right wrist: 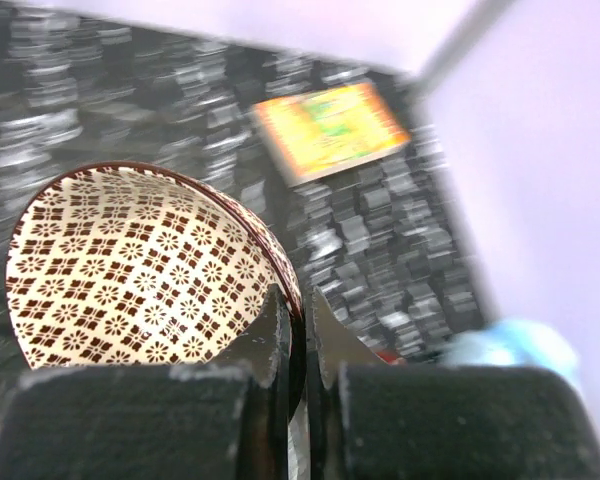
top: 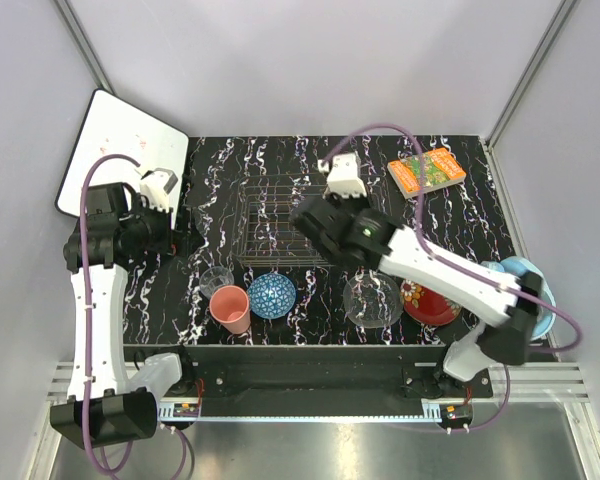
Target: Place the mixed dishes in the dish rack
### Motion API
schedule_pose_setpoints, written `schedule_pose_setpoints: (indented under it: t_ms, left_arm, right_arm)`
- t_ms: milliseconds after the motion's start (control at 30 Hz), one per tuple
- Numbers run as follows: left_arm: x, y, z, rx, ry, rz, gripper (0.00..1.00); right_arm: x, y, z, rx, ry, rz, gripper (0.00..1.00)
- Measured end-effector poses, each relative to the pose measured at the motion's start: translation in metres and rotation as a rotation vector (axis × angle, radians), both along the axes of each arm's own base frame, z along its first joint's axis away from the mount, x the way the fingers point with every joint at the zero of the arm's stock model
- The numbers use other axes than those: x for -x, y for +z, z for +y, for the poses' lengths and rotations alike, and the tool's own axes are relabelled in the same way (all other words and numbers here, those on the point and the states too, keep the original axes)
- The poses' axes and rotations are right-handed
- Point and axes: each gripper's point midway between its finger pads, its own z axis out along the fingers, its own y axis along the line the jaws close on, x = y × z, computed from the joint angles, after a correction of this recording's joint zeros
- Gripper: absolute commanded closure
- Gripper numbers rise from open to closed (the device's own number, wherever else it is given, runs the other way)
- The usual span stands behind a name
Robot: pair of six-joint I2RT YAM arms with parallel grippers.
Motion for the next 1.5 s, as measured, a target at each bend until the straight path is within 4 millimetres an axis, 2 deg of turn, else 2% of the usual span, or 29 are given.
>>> schedule_pose_setpoints:
  t_ms: [67,200,300,367,500,600,800,900,1200,1400,1433,1500]
  left_arm:
    - [0.001,0.0,0.001,-0.007,0.003,-0.001,0.01]
    - [0.003,0.001,0.004,-0.031,0.008,-0.012,0.01]
    - [0.004,0.001,0.006,-0.044,0.012,-0.013,0.01]
    - [0.005,0.0,0.007,-0.047,0.014,-0.01,0.01]
    - [0.006,0.0,0.007,-0.051,0.015,-0.006,0.01]
    - [0.007,-0.001,0.007,-0.05,0.01,0.0,0.01]
    - [0.011,-0.004,0.006,-0.053,0.002,0.014,0.01]
    - [0.011,-0.004,0.007,-0.059,-0.003,0.012,0.01]
    - [0.011,-0.004,0.006,-0.061,-0.007,0.011,0.01]
    - [0.011,-0.004,0.006,-0.062,-0.013,0.014,0.01]
    - [0.01,-0.004,0.006,-0.062,-0.014,0.017,0.01]
    - [0.008,-0.003,0.007,-0.062,-0.016,0.018,0.01]
  right_arm:
    - [-0.022,-0.003,-0.01,0.116,-0.088,-0.007,1.0]
    - [-0.057,-0.03,-0.042,0.275,-0.228,0.064,1.0]
    - [-0.073,-0.041,-0.07,0.342,-0.315,0.105,1.0]
    - [-0.08,-0.042,-0.078,0.37,-0.347,0.117,1.0]
    - [-0.091,-0.05,-0.072,0.395,-0.357,0.129,1.0]
    - [-0.099,-0.066,-0.066,0.424,-0.355,0.153,1.0]
    - [-0.117,-0.123,-0.066,0.509,-0.358,0.273,1.0]
    - [-0.121,-0.139,-0.068,0.521,-0.358,0.309,1.0]
    - [-0.13,-0.136,-0.06,0.49,-0.356,0.293,1.0]
    - [-0.133,-0.157,-0.057,0.511,-0.341,0.337,1.0]
    - [-0.133,-0.162,-0.056,0.515,-0.338,0.346,0.97]
    - [-0.133,-0.17,-0.054,0.517,-0.328,0.367,0.82]
